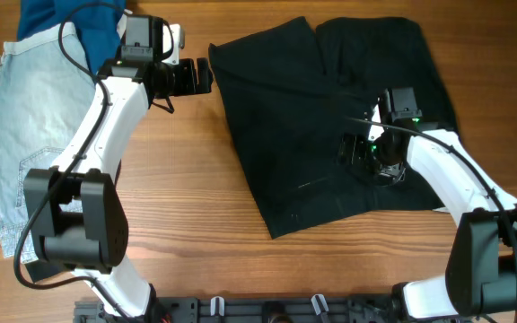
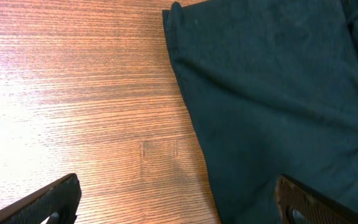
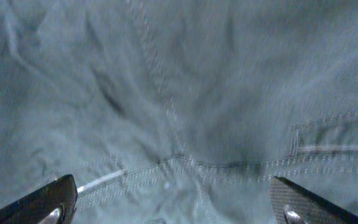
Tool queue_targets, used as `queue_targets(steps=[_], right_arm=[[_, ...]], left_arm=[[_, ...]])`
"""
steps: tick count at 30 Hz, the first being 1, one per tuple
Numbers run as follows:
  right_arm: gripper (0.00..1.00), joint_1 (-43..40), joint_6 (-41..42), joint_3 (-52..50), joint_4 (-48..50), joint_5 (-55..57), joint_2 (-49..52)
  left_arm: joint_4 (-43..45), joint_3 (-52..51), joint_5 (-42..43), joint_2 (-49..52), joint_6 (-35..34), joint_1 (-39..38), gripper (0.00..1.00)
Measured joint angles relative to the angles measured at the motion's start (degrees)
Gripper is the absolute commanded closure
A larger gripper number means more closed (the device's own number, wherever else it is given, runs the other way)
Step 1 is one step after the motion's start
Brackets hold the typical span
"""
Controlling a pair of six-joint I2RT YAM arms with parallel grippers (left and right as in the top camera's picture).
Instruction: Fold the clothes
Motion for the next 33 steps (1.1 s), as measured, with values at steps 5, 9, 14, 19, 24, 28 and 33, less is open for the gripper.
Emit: queue_targets(steps=[5, 9, 14, 19, 24, 28, 33], right_arm=[[0.0, -0.9, 1.3, -0.9, 3.3, 0.6, 2.3], [0.0, -3.3, 2.4, -0.6, 5.1, 0.1, 6.1], [0.0, -9.0, 3.5, 0.2, 7.3, -4.3, 7.3], [0.0, -17.8, 4.3, 1.3, 11.5, -8.7, 9.0], [0.0, -29.2, 5.8, 2.8, 19.3, -10.6, 11.3], [0.0, -38.0, 5.4, 6.8, 17.9, -8.9, 13.6], [0.0, -39.6, 4.1, 14.7, 6.7, -6.3, 14.8]], left_arm=[[0.2, 0.0, 0.0, 0.1, 0.5, 0.0, 0.0], [0.8, 0.0, -0.7, 0.5, 0.5, -0.1, 0.0], [2.8, 0.0, -3.4, 1.6, 1.0, -0.9, 0.0], [6.2, 0.0, -4.3, 4.7, 1.8, -2.5, 0.0], [9.0, 0.0, -4.7, 9.2, 2.0, -4.2, 0.0], [13.9, -0.1, -4.7, 11.8, 2.0, -5.7, 0.0], [21.8, -0.2, -3.7, 12.9, 2.0, -8.4, 0.0]])
